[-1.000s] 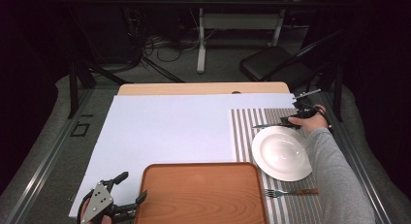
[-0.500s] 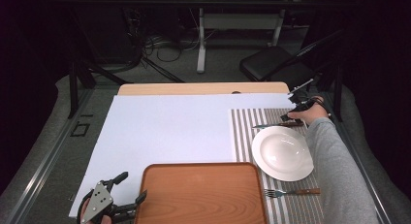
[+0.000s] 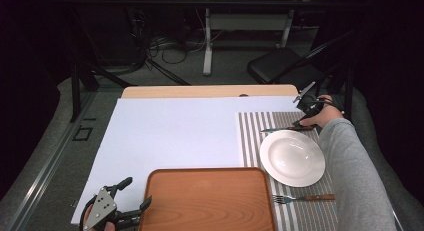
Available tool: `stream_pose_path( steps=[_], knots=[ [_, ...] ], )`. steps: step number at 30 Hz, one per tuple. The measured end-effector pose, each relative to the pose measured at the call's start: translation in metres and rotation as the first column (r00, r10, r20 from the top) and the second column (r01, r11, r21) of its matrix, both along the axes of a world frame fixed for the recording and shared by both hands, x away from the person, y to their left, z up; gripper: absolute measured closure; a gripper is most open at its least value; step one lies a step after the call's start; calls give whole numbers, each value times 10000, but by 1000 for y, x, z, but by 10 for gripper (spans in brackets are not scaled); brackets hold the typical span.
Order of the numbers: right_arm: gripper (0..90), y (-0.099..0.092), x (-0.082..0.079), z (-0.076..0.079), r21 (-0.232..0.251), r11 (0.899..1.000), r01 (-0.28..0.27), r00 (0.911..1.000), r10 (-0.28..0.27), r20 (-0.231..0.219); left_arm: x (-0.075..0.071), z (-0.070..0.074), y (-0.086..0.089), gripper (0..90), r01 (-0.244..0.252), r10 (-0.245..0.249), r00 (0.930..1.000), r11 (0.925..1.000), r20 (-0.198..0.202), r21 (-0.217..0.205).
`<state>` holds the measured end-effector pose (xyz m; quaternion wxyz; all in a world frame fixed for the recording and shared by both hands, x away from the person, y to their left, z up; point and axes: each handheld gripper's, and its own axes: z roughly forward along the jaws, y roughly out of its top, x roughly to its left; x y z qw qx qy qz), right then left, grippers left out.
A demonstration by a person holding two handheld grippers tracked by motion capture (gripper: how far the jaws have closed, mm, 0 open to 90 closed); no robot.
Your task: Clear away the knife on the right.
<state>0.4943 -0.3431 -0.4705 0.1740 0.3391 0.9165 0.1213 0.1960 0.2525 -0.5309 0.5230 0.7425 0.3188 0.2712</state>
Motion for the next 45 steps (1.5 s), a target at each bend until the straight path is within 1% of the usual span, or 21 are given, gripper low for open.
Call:
stream_pose_path(
  steps=[1,3,6,11,12,15,16,17,18,19,21,25,27,28,30,33,34,35,39,40,45],
  knots=[
    [277,0,1,0,-201,9992,-343,9994,344,61,0,0,0,156,5,-5,10000,10000,2,-9],
    [290,2,-1,0,-310,9975,-628,9980,625,-103,0,0,0,156,5,-5,10000,10000,9,-27],
    [288,4,-2,1,-736,9915,-1076,9942,1078,-13,0,0,0,156,10,-10,10000,10000,-4,-51],
    [256,8,-2,1,-2088,9518,-2248,9734,2293,-29,0,0,0,156,41,-41,10000,10000,-8,-44],
    [247,9,-3,1,-2156,9503,-2246,9734,2290,-47,-1,0,0,156,38,-38,10000,10000,-8,-42],
    [246,12,-4,1,-2706,9156,-2975,9521,3055,-131,0,0,0,156,26,-26,10000,10000,-11,-53],
    [249,14,-6,0,-3235,8803,-3469,9334,3580,-267,0,0,0,156,25,-26,10000,10000,-12,-52],
    [254,14,-7,-2,-3408,8696,-3572,9288,3692,-314,0,0,0,156,29,-29,10000,10000,-5,-38],
    [254,14,-7,-2,-3408,8696,-3572,9288,3692,-314,0,0,0,156,31,-31,10000,10000,-7,-42],
    [254,14,-6,-2,-3724,8411,-3921,9126,4066,-424,0,0,0,156,39,-39,10000,10000,-6,-29],
    [255,14,-8,-4,-3957,8292,-3947,9107,4103,-485,0,0,0,156,45,-45,10000,10000,-20,-25],
    [256,14,-8,-4,-4124,8167,-4036,9032,4276,-372,0,0,0,156,36,-36,10000,10000,-12,-37],
    [267,14,-9,-5,-4116,8151,-4078,9018,4301,-417,0,0,0,156,33,-33,10000,10000,-15,-39],
    [268,15,-9,-4,-4185,8073,-4161,8987,4352,-539,0,0,0,156,35,-35,10000,10000,-12,-39],
    [256,14,-9,-7,-3938,8186,-4181,8951,4451,-253,0,0,0,156,45,-45,10000,10000,-14,-34],
    [256,16,-9,-7,-3991,8105,-4287,8926,4484,-481,0,0,0,156,48,-48,10000,10000,-23,-13],
    [256,16,-8,-7,-4008,8044,-4385,8869,4595,-482,0,0,0,156,41,-41,10000,10000,-21,-29],
    [261,16,-9,-8,-4002,8071,-4341,8898,4535,-507,0,0,0,156,48,-48,10000,10000,-25,-37],
    [299,16,-8,-9,-3966,8067,-4381,8863,4612,-409,0,0,0,156,43,-43,10000,10000,-35,-27],
    [304,16,-8,-9,-3997,8028,-4424,8838,4659,-423,0,0,0,156,45,-45,10000,10000,-33,-30],
    [311,17,-7,-9,-4004,8060,-4360,8863,4618,-354,0,0,0,156,63,-63,10000,10000,-38,-10]
  ],
)
